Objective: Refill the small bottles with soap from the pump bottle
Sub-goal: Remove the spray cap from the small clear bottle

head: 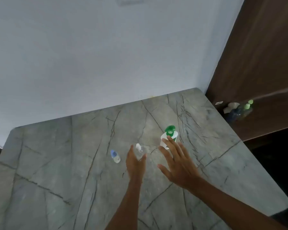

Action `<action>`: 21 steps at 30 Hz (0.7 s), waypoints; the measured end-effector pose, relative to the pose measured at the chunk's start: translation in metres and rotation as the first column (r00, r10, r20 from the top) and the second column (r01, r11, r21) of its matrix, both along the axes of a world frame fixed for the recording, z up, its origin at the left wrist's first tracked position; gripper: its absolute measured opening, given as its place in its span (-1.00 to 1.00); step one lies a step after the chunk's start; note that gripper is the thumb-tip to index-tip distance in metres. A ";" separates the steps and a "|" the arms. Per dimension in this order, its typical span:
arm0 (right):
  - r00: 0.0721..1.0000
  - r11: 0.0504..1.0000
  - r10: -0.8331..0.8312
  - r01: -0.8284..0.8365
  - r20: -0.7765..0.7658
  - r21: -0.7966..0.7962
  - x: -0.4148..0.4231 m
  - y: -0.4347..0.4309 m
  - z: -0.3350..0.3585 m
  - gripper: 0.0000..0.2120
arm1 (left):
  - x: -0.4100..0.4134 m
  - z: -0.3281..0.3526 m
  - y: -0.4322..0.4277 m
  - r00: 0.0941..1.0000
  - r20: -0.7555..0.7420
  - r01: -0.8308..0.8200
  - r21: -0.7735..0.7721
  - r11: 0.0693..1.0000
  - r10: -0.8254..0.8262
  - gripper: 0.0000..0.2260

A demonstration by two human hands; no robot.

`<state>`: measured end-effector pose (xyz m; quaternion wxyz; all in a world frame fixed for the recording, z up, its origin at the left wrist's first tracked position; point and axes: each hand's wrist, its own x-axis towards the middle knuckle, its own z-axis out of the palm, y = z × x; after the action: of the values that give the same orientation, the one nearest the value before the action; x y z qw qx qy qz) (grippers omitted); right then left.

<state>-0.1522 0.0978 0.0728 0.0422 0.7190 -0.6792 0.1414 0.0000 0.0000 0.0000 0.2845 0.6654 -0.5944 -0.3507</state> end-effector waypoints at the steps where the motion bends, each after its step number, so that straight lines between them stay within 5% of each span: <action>1: 1.000 0.999 0.016 -0.015 -0.008 0.035 -0.001 -0.002 -0.002 -0.45 | -0.002 -0.001 -0.004 1.000 0.015 0.005 -0.017 1.000 -0.004 -0.44; 6: 0.991 0.990 0.130 -0.131 0.023 0.057 0.000 -0.009 -0.020 -0.46 | -0.006 -0.004 -0.015 1.000 -0.007 -0.021 -0.073 0.997 0.021 -0.66; 9: 0.963 0.982 0.146 -0.170 0.225 0.088 0.007 -0.012 -0.023 -0.49 | -0.001 -0.001 -0.003 0.999 -0.015 0.037 -0.103 0.994 -0.039 -0.70; 12: 0.798 0.969 -0.064 -0.094 0.599 0.229 0.019 -0.016 -0.018 -0.50 | 0.009 0.009 0.021 0.982 0.082 0.186 -0.208 0.960 -0.173 -0.69; 15: 0.584 0.960 -0.171 -0.084 0.793 0.269 0.029 -0.020 -0.005 -0.53 | 0.026 0.020 0.046 0.913 0.216 0.397 -0.279 0.875 -0.346 -0.62; 21: 0.573 0.969 -0.102 -0.126 0.813 0.211 0.036 -0.003 0.007 -0.78 | 0.054 0.042 0.080 0.847 0.365 0.497 -0.285 0.820 -0.386 -0.54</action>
<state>-0.1162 0.0948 0.0798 -0.3668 0.5758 -0.6285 0.3728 0.0538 0.0804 0.0417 0.2234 0.4862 -0.8236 -0.1880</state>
